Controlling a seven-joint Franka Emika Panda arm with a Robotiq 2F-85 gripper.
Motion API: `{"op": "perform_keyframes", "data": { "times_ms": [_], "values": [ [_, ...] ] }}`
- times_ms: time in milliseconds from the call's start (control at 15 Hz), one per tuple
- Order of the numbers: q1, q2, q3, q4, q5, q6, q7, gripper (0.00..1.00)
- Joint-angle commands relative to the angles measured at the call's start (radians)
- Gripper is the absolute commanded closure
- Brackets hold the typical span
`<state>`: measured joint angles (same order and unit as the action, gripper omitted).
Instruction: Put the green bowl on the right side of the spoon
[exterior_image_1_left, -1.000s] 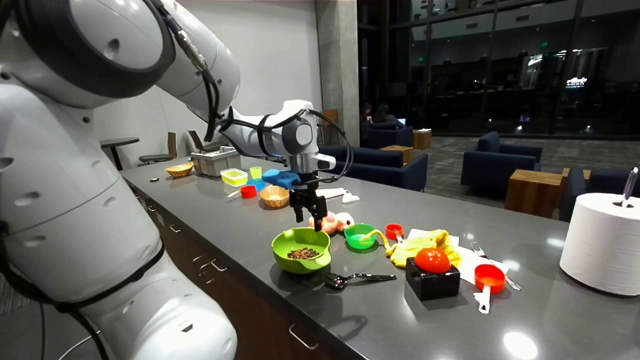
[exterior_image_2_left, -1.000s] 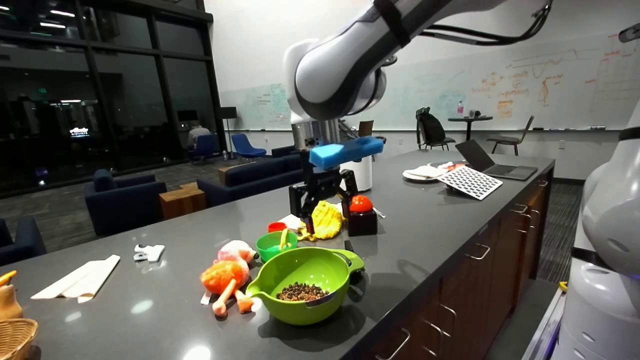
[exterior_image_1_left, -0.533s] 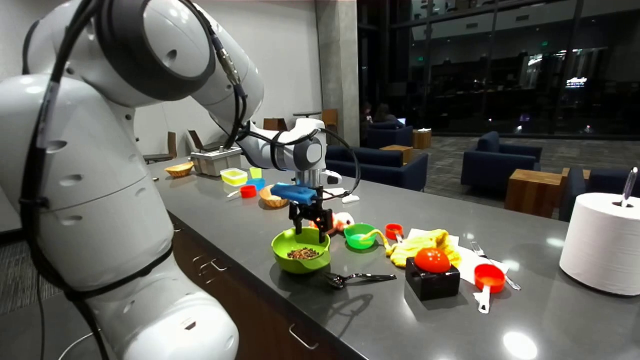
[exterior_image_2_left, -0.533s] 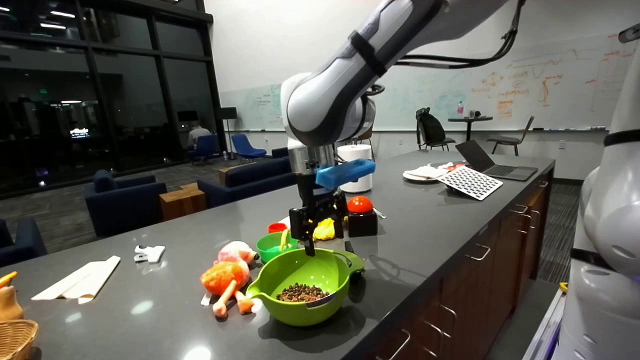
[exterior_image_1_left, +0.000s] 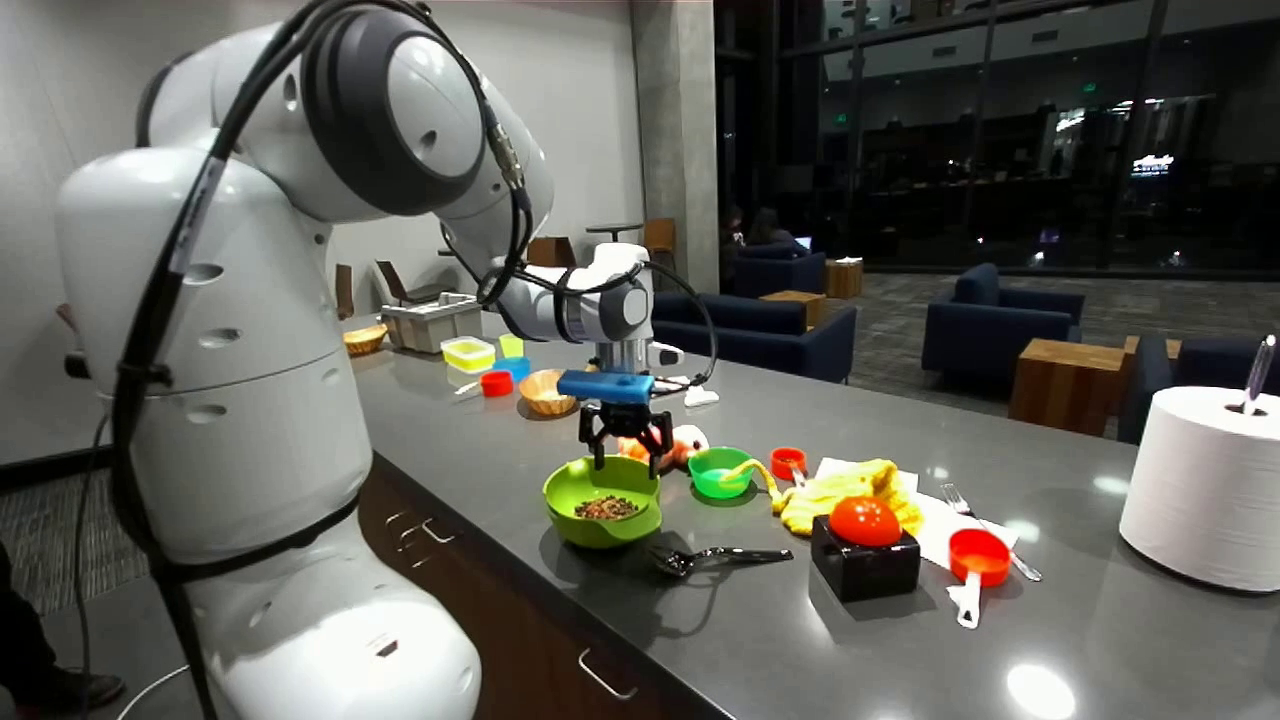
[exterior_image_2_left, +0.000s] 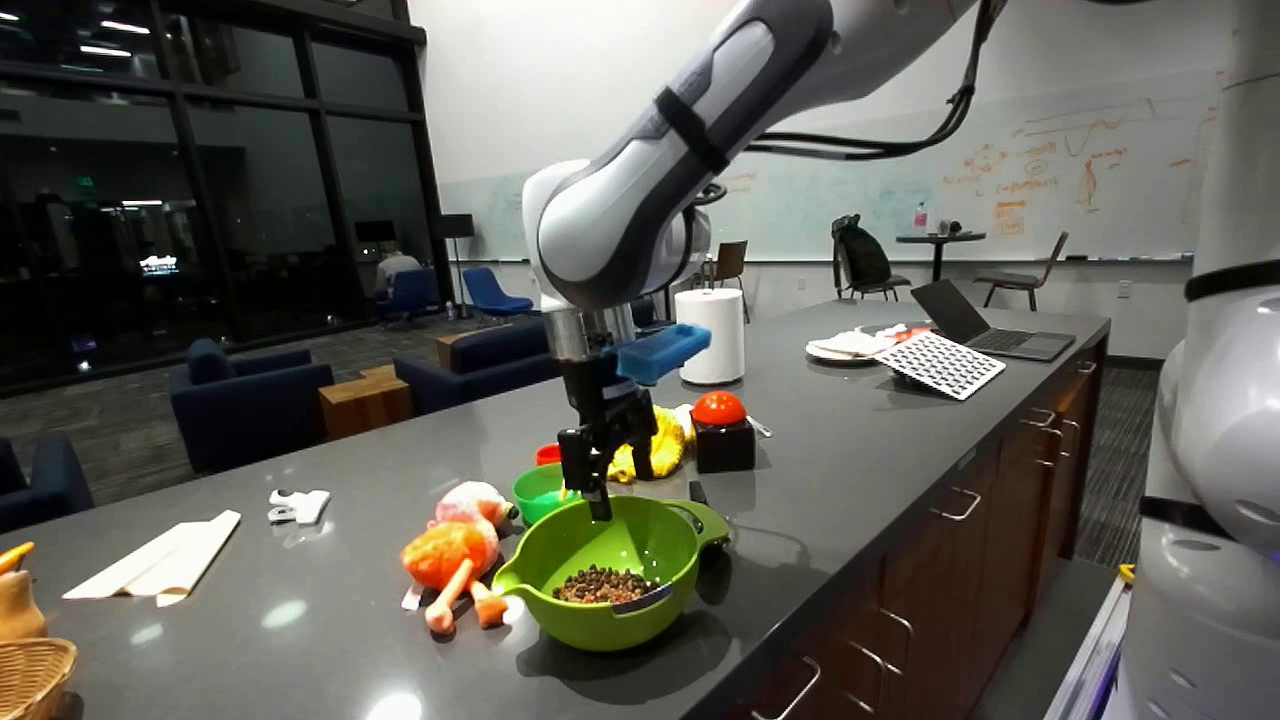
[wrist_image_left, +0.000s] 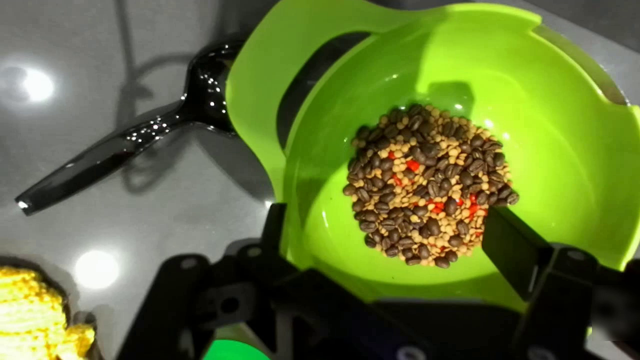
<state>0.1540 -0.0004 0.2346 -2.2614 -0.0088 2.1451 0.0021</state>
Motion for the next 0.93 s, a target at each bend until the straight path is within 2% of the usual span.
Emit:
{"op": "perform_keyframes", "data": {
  "times_ms": [0, 467, 867],
  "values": [
    [0.018, 0.014, -0.015, 0.012, -0.034, -0.007, -0.001, 0.0],
    [0.021, 0.04, -0.014, 0.038, -0.066, -0.02, -0.001, 0.0],
    [0.008, 0.079, -0.04, 0.076, -0.088, -0.042, -0.044, 0.0]
  ]
}}
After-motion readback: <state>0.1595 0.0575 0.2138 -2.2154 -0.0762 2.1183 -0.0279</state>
